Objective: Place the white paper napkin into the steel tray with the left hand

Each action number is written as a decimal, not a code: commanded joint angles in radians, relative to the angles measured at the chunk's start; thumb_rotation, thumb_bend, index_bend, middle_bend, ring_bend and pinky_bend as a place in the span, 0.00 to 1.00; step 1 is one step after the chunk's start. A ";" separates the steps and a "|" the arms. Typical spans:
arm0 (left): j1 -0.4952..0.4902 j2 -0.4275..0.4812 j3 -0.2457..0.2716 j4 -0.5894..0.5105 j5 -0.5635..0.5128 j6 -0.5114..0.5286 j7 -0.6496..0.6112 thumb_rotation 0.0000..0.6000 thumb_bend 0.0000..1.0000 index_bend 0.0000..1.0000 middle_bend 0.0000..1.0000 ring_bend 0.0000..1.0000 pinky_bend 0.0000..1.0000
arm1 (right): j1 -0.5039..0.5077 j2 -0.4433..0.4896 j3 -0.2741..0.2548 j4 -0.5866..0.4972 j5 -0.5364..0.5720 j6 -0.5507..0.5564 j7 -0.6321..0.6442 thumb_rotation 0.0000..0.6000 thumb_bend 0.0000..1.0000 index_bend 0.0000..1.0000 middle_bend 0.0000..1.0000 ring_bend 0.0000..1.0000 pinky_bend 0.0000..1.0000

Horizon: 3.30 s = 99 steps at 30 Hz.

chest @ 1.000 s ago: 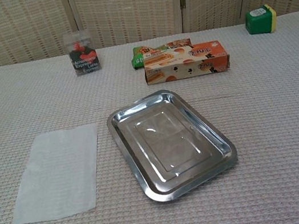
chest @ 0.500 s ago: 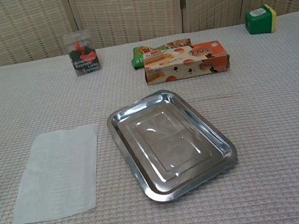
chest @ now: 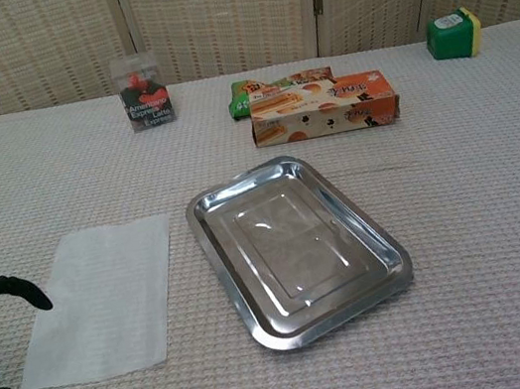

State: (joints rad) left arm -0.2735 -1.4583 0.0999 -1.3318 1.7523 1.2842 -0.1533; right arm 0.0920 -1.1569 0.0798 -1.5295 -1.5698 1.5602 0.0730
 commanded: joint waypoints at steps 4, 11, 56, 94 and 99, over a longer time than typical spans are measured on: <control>-0.008 -0.024 0.015 0.022 0.015 0.018 -0.018 1.00 0.27 0.32 1.00 1.00 1.00 | 0.002 0.003 0.001 -0.003 0.003 -0.008 0.007 1.00 0.33 0.00 0.00 0.00 0.00; 0.012 -0.104 0.019 0.120 0.045 0.104 -0.022 1.00 0.27 0.39 1.00 1.00 1.00 | -0.001 0.006 -0.002 -0.010 -0.002 -0.005 0.012 1.00 0.33 0.00 0.00 0.00 0.00; 0.023 -0.309 0.025 0.460 0.002 0.180 -0.067 1.00 0.41 0.37 1.00 1.00 1.00 | -0.028 -0.031 0.017 0.013 -0.040 0.099 0.072 1.00 0.33 0.00 0.00 0.00 0.00; -0.021 -0.473 -0.051 0.815 -0.015 0.460 -0.160 1.00 0.59 0.63 1.00 1.00 1.00 | -0.026 -0.024 0.015 0.003 -0.045 0.094 0.080 1.00 0.33 0.00 0.00 0.00 0.00; -0.077 -0.400 -0.081 0.651 0.000 0.482 -0.011 1.00 0.59 0.62 1.00 1.00 1.00 | -0.023 -0.018 0.013 0.000 -0.037 0.078 0.084 1.00 0.33 0.00 0.00 0.00 0.00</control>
State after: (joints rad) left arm -0.3133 -1.9063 0.0421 -0.5913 1.7449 1.7512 -0.2472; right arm 0.0686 -1.1764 0.0932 -1.5288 -1.6066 1.6388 0.1566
